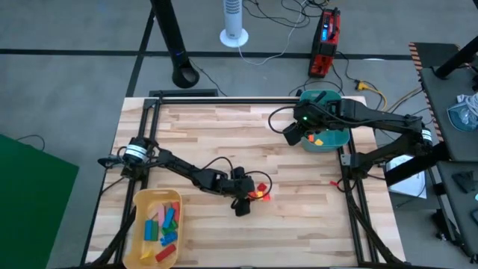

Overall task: Sort blocks
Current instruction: Put the orange 4-stud game piece into the green bin

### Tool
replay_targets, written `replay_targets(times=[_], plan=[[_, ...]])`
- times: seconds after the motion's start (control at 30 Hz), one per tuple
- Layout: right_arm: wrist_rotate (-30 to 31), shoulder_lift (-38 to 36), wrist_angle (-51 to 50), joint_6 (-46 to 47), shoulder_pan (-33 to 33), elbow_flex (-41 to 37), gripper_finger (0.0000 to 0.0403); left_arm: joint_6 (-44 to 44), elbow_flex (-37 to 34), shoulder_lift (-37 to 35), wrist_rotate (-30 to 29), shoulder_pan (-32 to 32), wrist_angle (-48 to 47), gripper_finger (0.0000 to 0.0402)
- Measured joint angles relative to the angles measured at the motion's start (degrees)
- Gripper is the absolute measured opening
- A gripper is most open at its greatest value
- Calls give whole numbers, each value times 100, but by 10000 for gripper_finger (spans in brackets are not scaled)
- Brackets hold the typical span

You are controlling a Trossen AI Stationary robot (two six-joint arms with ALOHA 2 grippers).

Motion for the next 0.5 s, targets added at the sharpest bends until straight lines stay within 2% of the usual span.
replay_targets(times=[0.17, 0.33, 0.5], plan=[[0, 0, -2, -1, 0, 0, 195, 44, -5, 53, -1, 0, 130, 237], [-2, 0, 0, -2, 0, 0, 200, -328, 184, 398, 219, 1, 242, 220], [-2, 0, -1, -13, 0, -2, 198, -265, 253, 453, 138, 2, 216, 204]])
